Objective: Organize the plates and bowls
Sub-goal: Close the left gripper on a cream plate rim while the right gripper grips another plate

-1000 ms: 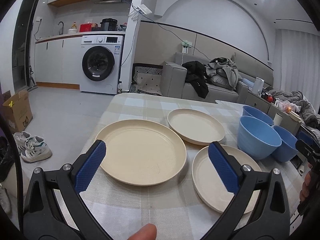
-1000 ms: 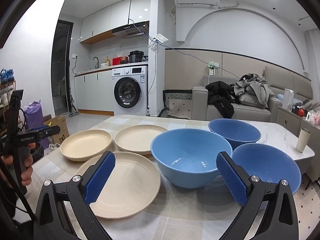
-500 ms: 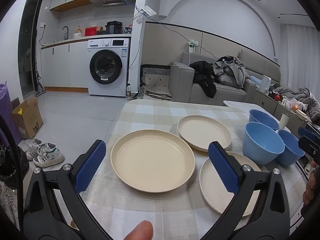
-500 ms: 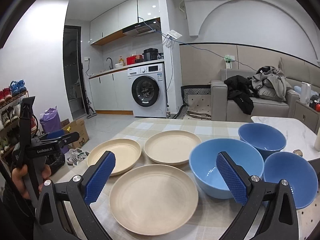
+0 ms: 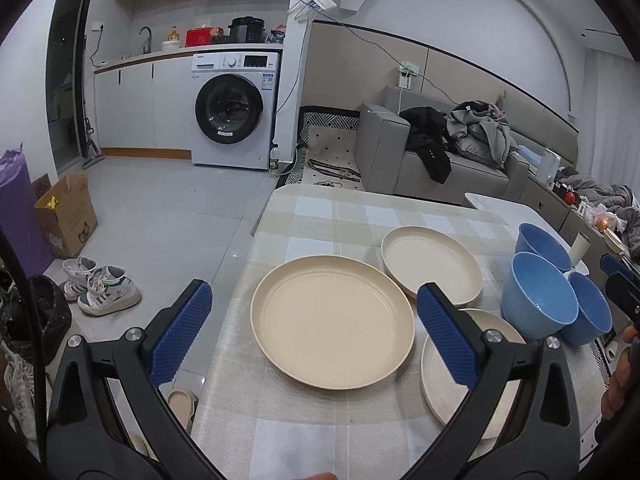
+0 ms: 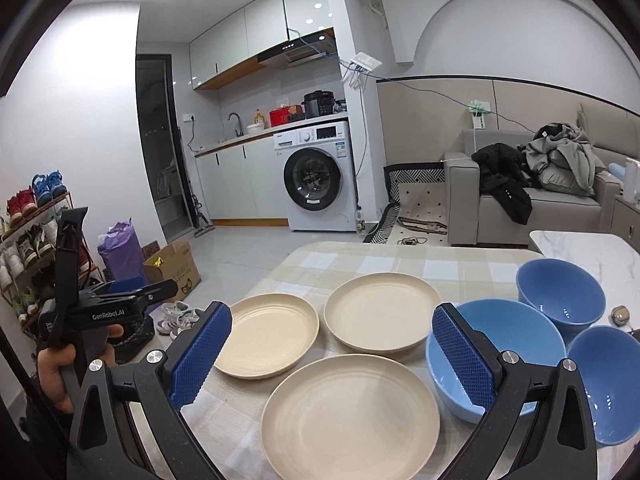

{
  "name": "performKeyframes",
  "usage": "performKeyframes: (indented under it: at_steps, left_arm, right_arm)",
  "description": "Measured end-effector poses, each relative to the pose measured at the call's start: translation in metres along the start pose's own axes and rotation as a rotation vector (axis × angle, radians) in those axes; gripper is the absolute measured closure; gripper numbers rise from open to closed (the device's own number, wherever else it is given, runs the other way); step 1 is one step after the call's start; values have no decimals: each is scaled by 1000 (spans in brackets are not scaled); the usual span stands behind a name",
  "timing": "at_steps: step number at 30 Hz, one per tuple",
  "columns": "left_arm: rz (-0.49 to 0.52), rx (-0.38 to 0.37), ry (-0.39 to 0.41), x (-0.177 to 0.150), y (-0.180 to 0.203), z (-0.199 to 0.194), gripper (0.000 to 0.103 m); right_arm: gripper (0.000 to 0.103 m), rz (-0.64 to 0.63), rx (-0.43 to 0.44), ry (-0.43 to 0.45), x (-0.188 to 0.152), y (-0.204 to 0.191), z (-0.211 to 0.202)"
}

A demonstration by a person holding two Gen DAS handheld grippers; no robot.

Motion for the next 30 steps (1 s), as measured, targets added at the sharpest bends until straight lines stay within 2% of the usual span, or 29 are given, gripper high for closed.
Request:
performKeyframes:
  at_steps: [6,10,14,22,30]
  left_arm:
    - [19,23,-36,0,-9,24,1]
    - [-16,13,-56,-1,-19,43,1]
    - [-6,41,-65,-5,-23,60,1]
    - [-3,39,-89,-13,-25,82,1]
    - [-51,13,-142,-25,-34,106,1]
  right_arm:
    - [0,-16,9,-53,-2,-13,30]
    - [0,-20,25,-83,-6,-18,47]
    - [0,-4,35,-110,-7,-21,66]
    - [0,-11,28,-150,-12,-22,100]
    - [0,-4,46,-221,-22,-23,130]
Point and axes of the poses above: each gripper's, at about its wrist camera, not at the fingertips, and z roughly the way its jaws point, y to its right, x to its top, the point moved 1 cm from there along z, roughly the way its jaws point, and after that the axes turned 6 degrees about y, right-handed, at the moved point
